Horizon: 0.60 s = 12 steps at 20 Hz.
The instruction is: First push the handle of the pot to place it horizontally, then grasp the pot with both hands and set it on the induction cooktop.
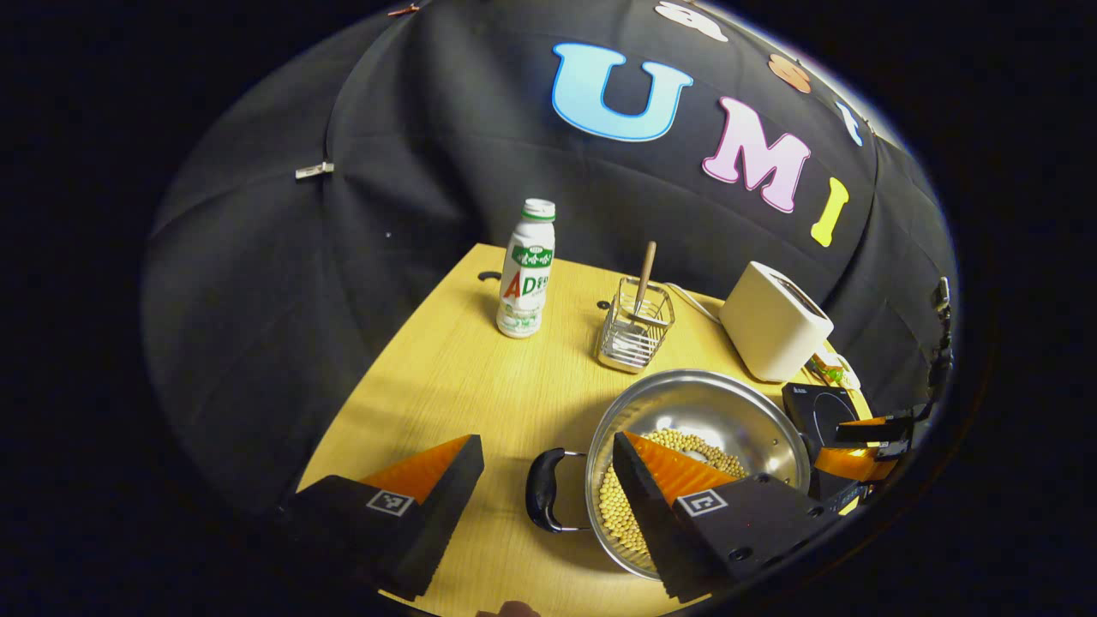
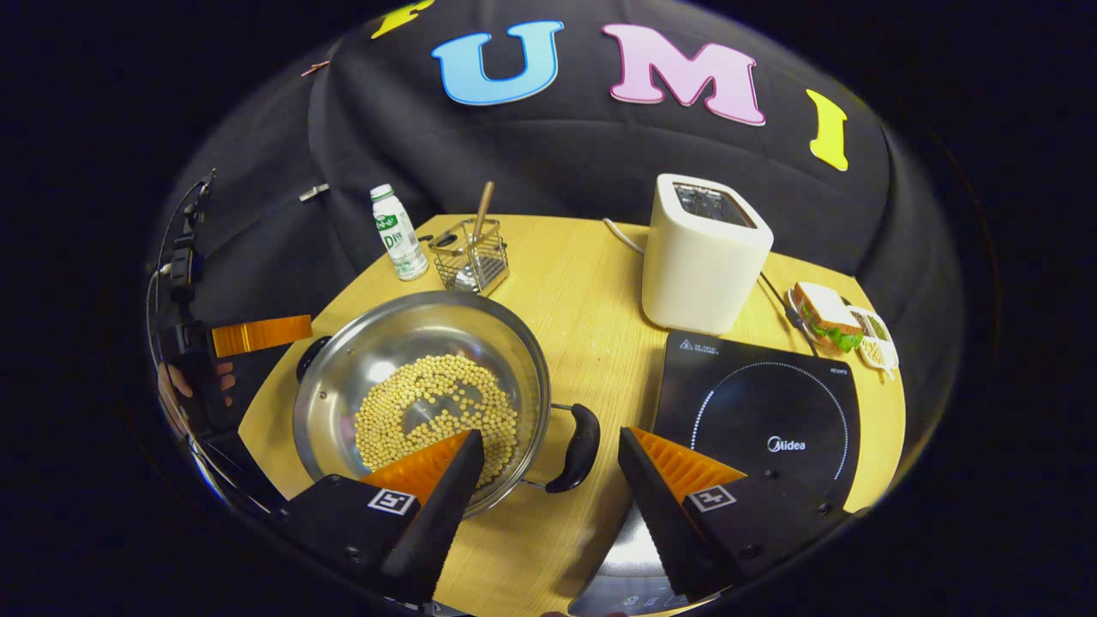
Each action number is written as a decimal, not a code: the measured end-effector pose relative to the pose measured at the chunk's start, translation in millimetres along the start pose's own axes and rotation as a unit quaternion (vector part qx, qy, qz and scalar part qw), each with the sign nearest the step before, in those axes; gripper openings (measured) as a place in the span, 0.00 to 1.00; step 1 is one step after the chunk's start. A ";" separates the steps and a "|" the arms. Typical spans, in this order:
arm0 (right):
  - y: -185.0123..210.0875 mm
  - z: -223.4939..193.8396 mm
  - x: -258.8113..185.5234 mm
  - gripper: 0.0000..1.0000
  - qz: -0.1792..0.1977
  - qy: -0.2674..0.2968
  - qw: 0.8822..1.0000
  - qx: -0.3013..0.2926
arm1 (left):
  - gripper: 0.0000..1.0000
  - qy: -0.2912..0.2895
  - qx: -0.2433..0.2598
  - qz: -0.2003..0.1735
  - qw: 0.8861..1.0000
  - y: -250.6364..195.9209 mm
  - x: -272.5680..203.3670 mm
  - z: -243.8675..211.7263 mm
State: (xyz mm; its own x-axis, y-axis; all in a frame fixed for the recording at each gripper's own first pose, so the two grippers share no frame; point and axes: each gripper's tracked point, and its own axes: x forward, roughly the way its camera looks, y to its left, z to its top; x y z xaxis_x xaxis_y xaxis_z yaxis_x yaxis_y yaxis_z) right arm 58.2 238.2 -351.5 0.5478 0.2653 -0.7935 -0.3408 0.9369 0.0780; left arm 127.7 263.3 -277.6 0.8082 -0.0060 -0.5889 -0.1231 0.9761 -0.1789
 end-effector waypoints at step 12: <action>6.0 -32.5 56.7 0.88 0.013 0.075 0.992 0.103 | 0.95 0.097 -0.002 -0.049 0.994 -13.3 31.3 -52.1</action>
State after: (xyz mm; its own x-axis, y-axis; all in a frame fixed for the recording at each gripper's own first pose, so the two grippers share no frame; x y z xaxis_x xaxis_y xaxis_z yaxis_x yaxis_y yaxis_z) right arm 62.5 251.5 -415.6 0.4157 0.2680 -0.8691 -0.1813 0.9608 0.2096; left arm 124.7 238.8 -334.7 0.6899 -0.1434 -0.7095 -0.0519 0.9679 -0.2461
